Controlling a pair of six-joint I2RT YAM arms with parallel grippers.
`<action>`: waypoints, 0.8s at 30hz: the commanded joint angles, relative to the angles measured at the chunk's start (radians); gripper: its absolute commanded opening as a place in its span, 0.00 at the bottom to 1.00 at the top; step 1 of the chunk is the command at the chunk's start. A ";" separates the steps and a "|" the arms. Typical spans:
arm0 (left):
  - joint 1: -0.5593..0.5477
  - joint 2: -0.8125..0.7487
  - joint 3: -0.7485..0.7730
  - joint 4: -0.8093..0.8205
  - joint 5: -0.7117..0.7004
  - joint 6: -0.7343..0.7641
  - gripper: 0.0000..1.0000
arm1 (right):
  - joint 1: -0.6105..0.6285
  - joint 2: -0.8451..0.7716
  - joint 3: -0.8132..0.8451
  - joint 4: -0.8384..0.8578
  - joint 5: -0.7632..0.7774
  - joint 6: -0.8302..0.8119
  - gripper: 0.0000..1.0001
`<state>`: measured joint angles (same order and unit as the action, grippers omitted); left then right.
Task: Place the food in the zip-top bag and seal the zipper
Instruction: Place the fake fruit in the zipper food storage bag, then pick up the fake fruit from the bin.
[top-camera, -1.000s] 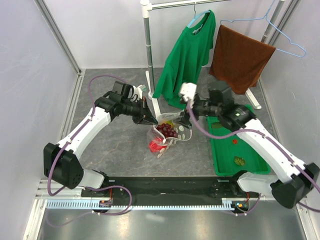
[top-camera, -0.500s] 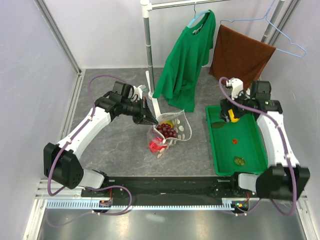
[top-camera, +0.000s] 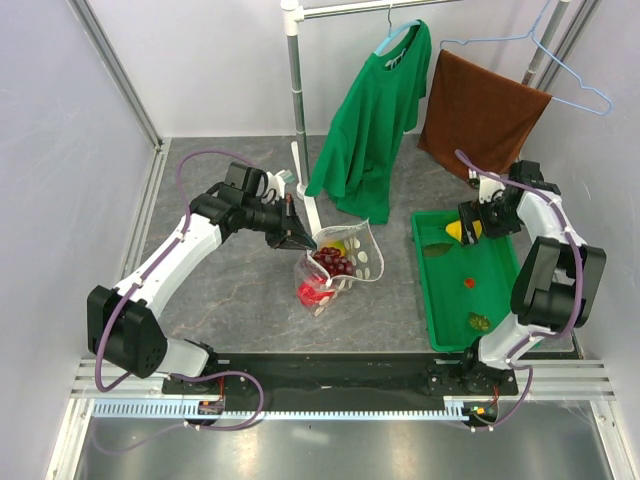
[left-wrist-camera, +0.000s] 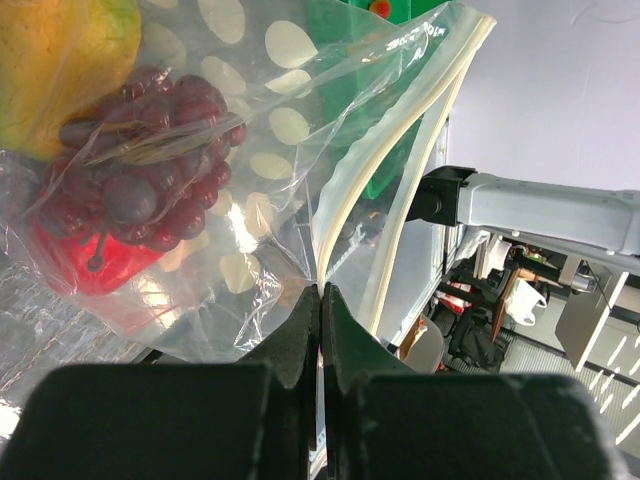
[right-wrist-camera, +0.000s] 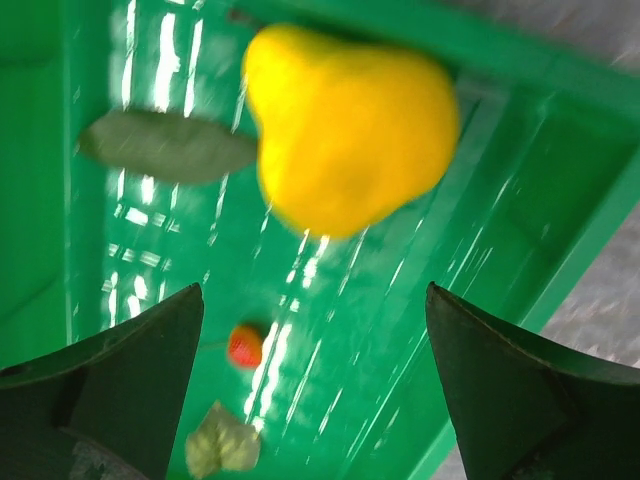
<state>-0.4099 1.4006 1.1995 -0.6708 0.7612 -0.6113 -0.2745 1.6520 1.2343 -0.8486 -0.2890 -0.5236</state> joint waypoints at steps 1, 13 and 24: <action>0.005 0.003 0.025 0.028 0.029 0.021 0.02 | 0.001 0.048 0.035 0.118 0.018 0.057 0.98; 0.006 0.008 0.026 0.033 0.024 0.021 0.02 | 0.012 0.155 0.030 0.273 -0.070 0.086 0.98; 0.005 0.018 0.023 0.031 0.027 0.022 0.02 | 0.014 0.129 -0.045 0.347 -0.151 0.099 0.86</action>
<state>-0.4099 1.4158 1.1995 -0.6701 0.7620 -0.6113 -0.2646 1.8103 1.2087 -0.5533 -0.3878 -0.4385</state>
